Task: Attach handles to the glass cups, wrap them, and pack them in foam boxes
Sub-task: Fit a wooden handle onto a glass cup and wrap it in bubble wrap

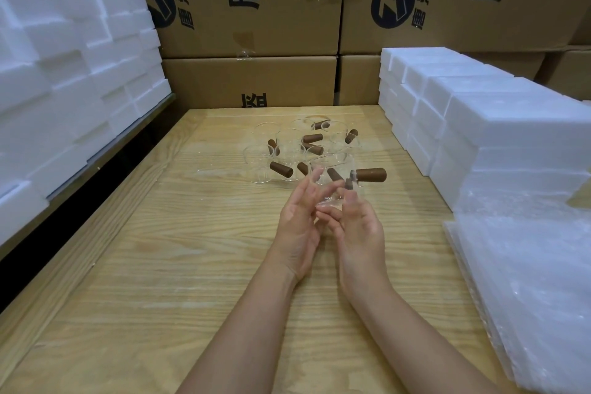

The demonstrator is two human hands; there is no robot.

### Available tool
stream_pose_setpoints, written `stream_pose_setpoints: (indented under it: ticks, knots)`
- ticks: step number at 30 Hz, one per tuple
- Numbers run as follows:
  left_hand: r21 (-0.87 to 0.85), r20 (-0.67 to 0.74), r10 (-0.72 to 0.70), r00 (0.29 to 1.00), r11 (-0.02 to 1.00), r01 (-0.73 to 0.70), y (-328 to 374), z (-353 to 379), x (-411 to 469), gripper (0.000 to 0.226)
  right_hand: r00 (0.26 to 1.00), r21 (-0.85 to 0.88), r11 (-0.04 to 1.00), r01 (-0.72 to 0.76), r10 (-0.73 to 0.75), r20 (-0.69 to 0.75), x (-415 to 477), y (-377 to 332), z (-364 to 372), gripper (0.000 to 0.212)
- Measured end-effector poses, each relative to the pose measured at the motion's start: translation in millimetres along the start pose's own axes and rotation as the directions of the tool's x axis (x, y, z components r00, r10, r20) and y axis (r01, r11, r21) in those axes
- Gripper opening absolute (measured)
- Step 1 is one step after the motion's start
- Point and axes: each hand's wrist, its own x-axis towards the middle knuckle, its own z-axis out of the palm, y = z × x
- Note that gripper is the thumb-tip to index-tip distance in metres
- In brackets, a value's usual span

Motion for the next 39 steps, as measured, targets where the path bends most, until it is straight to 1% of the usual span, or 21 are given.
stream_pose_setpoints:
  ticks: [2, 4, 6, 8, 10, 11, 13, 15, 17, 22, 25, 29, 30, 32, 33, 35, 39]
  knots:
    - [0.021, 0.002, 0.009, 1.0, 1.0, -0.009, -1, 0, 0, 0.097, 0.999, -0.027, 0.999, 0.045, -0.045, -0.018, -3, 0, 1, 0.056]
    - [0.015, -0.005, 0.035, 0.999, 0.999, -0.035, -3, 0, 0, 0.085, 0.992, -0.036, 0.993, 0.115, -0.117, -0.04, -3, -2, -1, 0.061]
    - [0.004, -0.013, 0.053, 0.999, 0.999, -0.053, -4, -1, 0, 0.077, 0.986, -0.075, 0.984, 0.16, -0.162, -0.025, -3, -4, -3, 0.059]
    - [-0.001, -0.024, 0.064, 0.998, 0.998, -0.064, -5, 0, 1, 0.089, 0.984, -0.109, 0.978, 0.175, -0.175, 0.01, -3, -4, -5, 0.053]
    - [0.0, -0.04, 0.072, 0.997, 0.997, -0.072, -5, 0, 1, 0.104, 0.985, -0.1, 0.98, 0.172, -0.17, 0.032, -3, -3, -5, 0.047]
    - [0.002, -0.042, 0.077, 0.996, 0.997, -0.077, -6, 0, 2, 0.108, 0.986, -0.088, 0.982, 0.164, -0.162, 0.037, -3, -2, -6, 0.045]
    - [0.004, -0.046, 0.087, 0.995, 0.996, -0.087, -6, 0, 2, 0.112, 0.988, -0.074, 0.986, 0.149, -0.146, 0.042, -1, -2, -6, 0.043]
    - [0.011, -0.045, 0.096, 0.994, 0.995, -0.095, -6, 0, 2, 0.109, 0.989, -0.061, 0.988, 0.142, -0.139, 0.053, 0, -3, -6, 0.045]
    - [0.025, -0.025, 0.098, 0.995, 0.995, -0.097, -6, 0, 1, 0.103, 0.992, -0.008, 0.994, 0.111, -0.111, 0.054, 2, -6, -6, 0.047]
    - [0.042, 0.041, 0.073, 0.996, 0.996, -0.075, -5, -5, 1, 0.105, 0.996, 0.213, 0.974, -0.076, 0.063, 0.069, 5, -16, -5, 0.049]
    - [0.075, 0.06, 0.062, 0.996, 0.995, -0.067, -6, -4, 1, 0.109, 0.986, 0.247, 0.957, -0.151, 0.129, 0.103, 5, -15, -5, 0.047]
    - [0.059, 0.037, 0.047, 0.998, 0.997, -0.049, -7, -4, 2, 0.099, 0.974, 0.175, 0.963, -0.206, 0.185, 0.131, 5, -12, -5, 0.054]
    - [0.058, 0.028, 0.051, 0.998, 0.997, -0.053, -7, -6, 3, 0.09, 0.974, 0.148, 0.968, -0.205, 0.187, 0.125, 5, -11, -5, 0.053]
    - [0.068, 0.007, 0.072, 0.997, 0.995, -0.072, -9, -8, 4, 0.064, 0.979, 0.077, 0.98, -0.185, 0.177, 0.098, 6, -11, -6, 0.053]
    - [0.069, -0.005, 0.078, 0.997, 0.995, -0.077, -10, -9, 4, 0.057, 0.983, 0.046, 0.985, -0.166, 0.162, 0.083, 7, -11, -6, 0.051]
    - [0.055, -0.03, 0.084, 0.996, 0.995, -0.083, -10, -8, 4, 0.06, 0.993, 0.007, 0.994, -0.105, 0.105, 0.051, 9, -11, -8, 0.05]
    - [0.03, -0.071, 0.131, 0.989, 0.991, -0.129, -8, -5, 5, 0.097, 0.997, -0.122, 0.99, 0.065, -0.06, 0.041, 11, -12, -13, 0.056]
